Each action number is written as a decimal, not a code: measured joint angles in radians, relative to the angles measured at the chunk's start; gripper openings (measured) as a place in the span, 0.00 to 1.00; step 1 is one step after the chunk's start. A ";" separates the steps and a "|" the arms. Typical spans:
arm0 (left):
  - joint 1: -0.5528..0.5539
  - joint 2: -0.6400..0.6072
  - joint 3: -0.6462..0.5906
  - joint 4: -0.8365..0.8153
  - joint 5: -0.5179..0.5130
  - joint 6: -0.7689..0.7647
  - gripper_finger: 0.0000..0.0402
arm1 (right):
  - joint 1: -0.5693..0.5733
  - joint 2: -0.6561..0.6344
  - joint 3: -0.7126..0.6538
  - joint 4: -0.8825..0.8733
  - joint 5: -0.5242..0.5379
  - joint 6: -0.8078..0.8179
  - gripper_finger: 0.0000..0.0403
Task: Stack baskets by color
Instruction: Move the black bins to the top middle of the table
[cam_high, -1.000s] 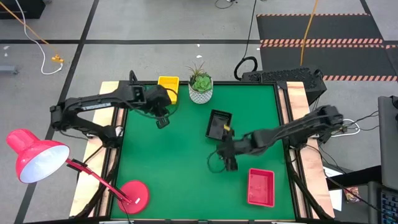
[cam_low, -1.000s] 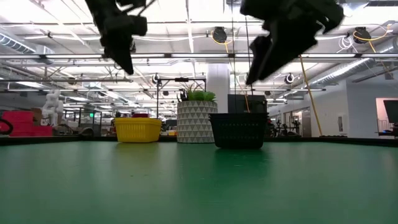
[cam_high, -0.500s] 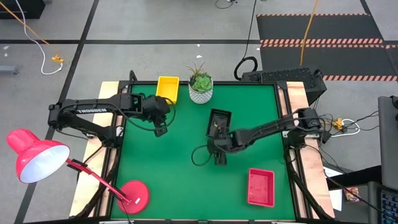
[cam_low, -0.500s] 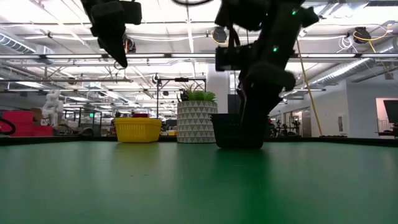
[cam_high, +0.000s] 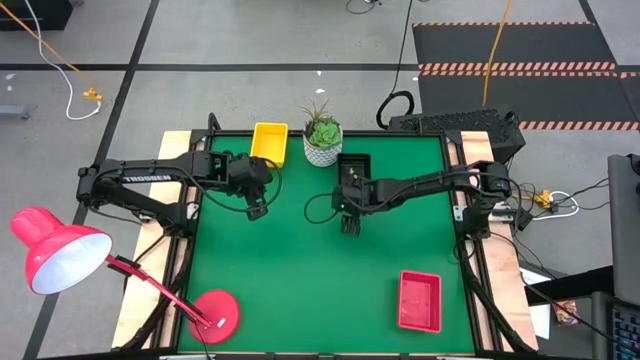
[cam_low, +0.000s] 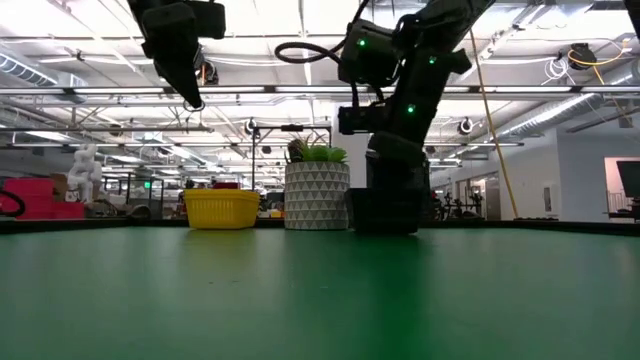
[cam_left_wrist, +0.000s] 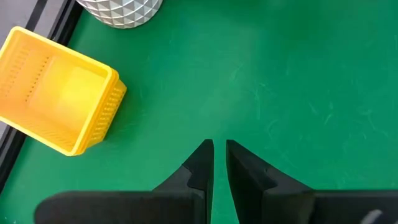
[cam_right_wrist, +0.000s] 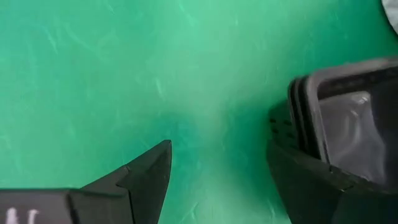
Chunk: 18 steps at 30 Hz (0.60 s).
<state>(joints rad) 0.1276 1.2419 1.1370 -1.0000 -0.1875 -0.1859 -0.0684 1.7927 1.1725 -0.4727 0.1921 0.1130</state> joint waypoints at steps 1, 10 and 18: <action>0.000 0.000 0.000 -0.001 0.000 0.000 0.12 | -0.008 0.000 0.000 0.014 -0.011 -0.012 0.63; -0.022 0.000 0.000 -0.002 0.000 -0.004 0.12 | -0.074 0.000 0.000 0.043 -0.010 -0.075 0.59; -0.059 0.000 0.000 -0.008 -0.008 -0.023 0.12 | -0.159 0.000 -0.047 0.049 -0.010 -0.123 0.52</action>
<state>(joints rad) 0.0687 1.2419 1.1366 -1.0080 -0.1955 -0.2092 -0.2278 1.7927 1.1260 -0.4232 0.1822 -0.0101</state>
